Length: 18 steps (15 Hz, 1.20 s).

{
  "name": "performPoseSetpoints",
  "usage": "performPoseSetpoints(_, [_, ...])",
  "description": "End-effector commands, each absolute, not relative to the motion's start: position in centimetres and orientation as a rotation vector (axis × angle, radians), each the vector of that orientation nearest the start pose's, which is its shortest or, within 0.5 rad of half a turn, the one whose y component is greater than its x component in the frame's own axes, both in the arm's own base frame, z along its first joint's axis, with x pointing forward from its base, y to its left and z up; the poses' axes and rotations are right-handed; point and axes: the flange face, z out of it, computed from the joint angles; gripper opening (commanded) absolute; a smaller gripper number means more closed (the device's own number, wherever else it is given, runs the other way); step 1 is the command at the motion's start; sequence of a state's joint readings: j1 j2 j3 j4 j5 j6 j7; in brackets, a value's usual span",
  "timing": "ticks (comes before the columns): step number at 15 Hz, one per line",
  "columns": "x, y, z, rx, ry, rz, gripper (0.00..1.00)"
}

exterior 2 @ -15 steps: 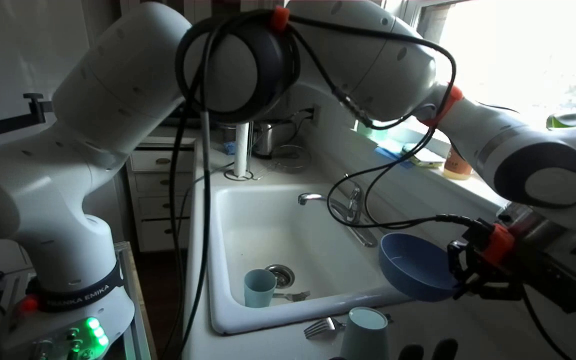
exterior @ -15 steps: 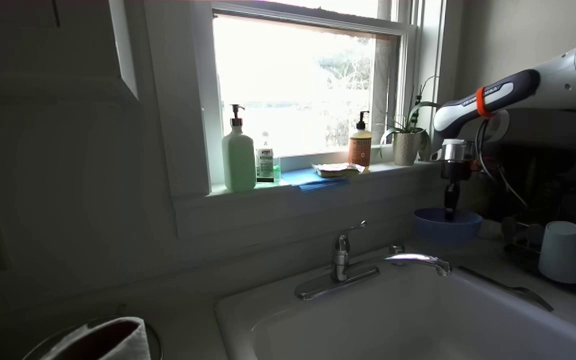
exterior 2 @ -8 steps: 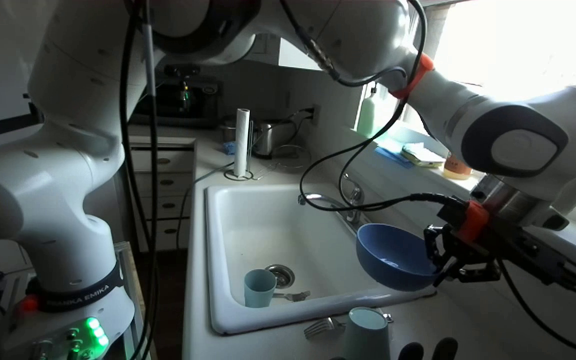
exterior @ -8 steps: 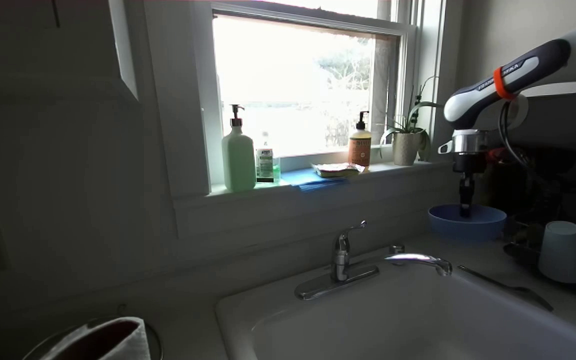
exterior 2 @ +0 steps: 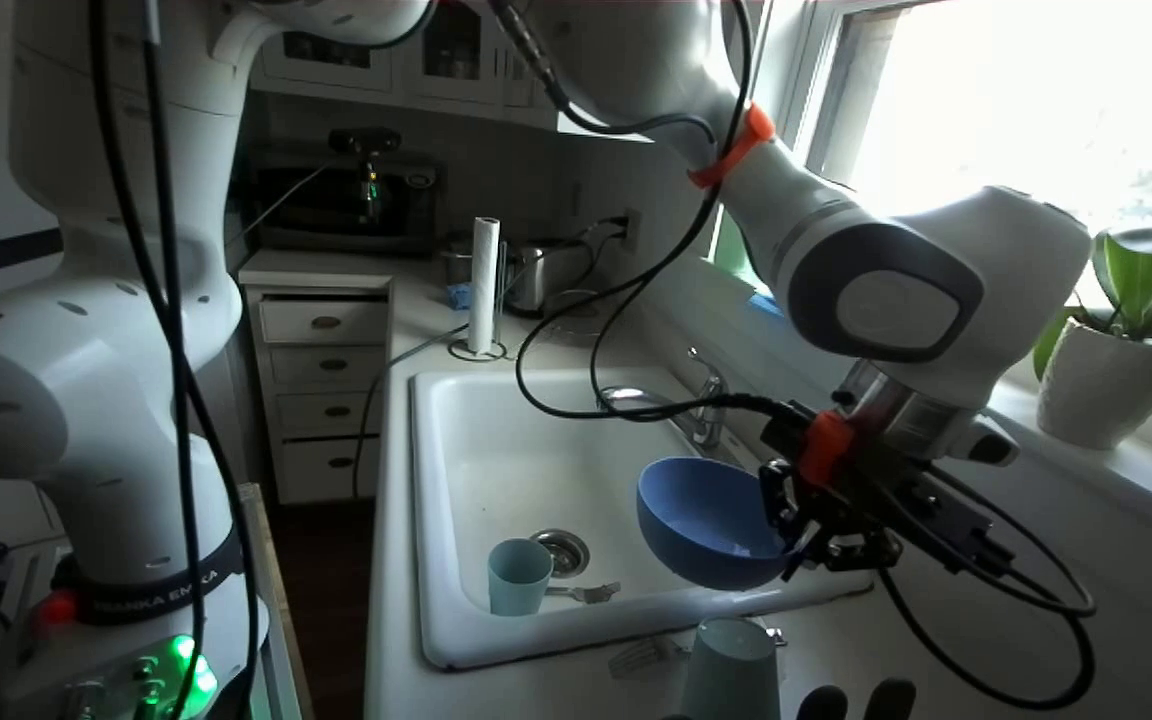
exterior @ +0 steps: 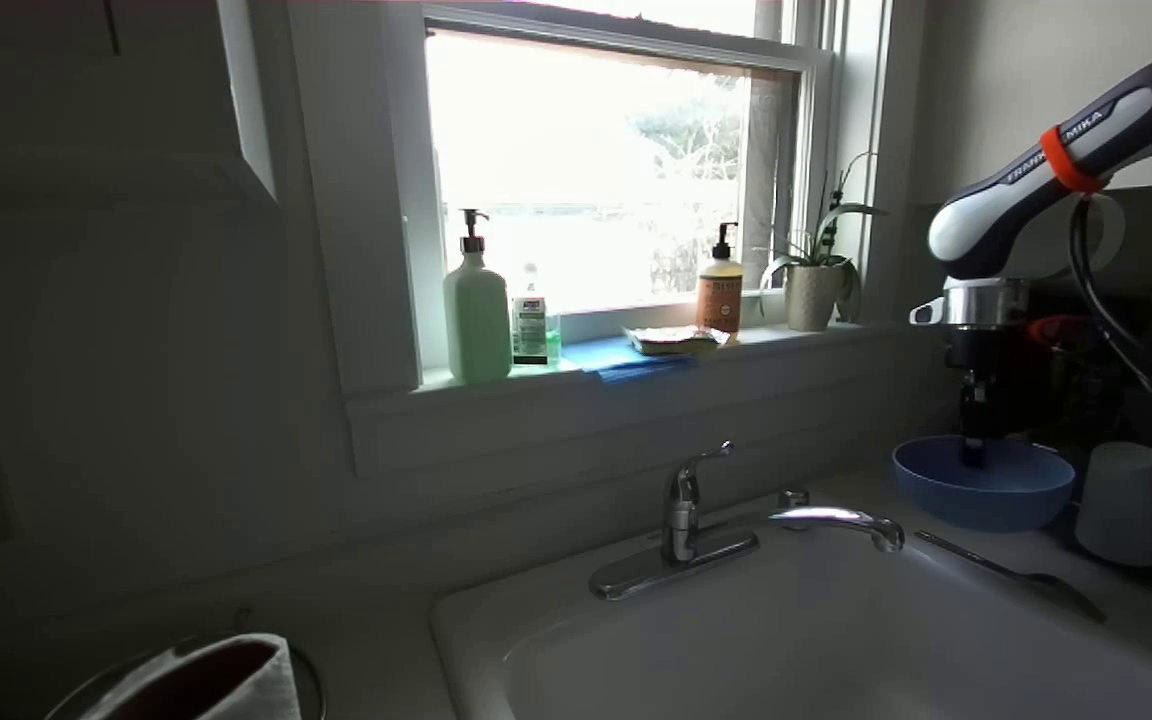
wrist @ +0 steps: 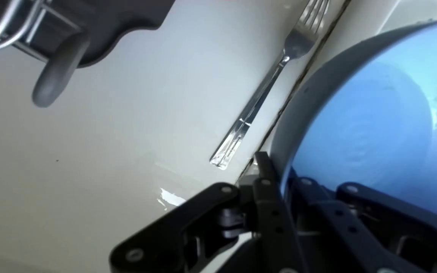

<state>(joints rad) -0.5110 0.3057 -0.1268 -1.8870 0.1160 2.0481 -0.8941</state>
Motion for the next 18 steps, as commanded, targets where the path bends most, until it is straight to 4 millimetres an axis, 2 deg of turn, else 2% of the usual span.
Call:
performPoseSetpoints(1, [45.5, -32.0, 33.0, -2.980, -0.360, -0.006, 0.01])
performPoseSetpoints(6, [43.0, -28.6, 32.2, -2.911, -0.398, -0.038, 0.01])
performPoseSetpoints(7, [44.7, -29.9, 31.3, -2.926, -0.380, 0.032, 0.01])
performPoseSetpoints(8, [44.4, -29.6, 31.3, -2.922, -0.383, 0.034, 0.05])
performPoseSetpoints(14, [44.4, -29.7, 31.0, -2.922, -0.380, 0.044, 0.05])
performPoseSetpoints(15, [43.9, -29.2, 31.0, -2.939, -0.434, 0.040, 0.01])
performPoseSetpoints(18, [42.2, -27.4, 30.3, -2.957, -0.607, 0.059, 0.01])
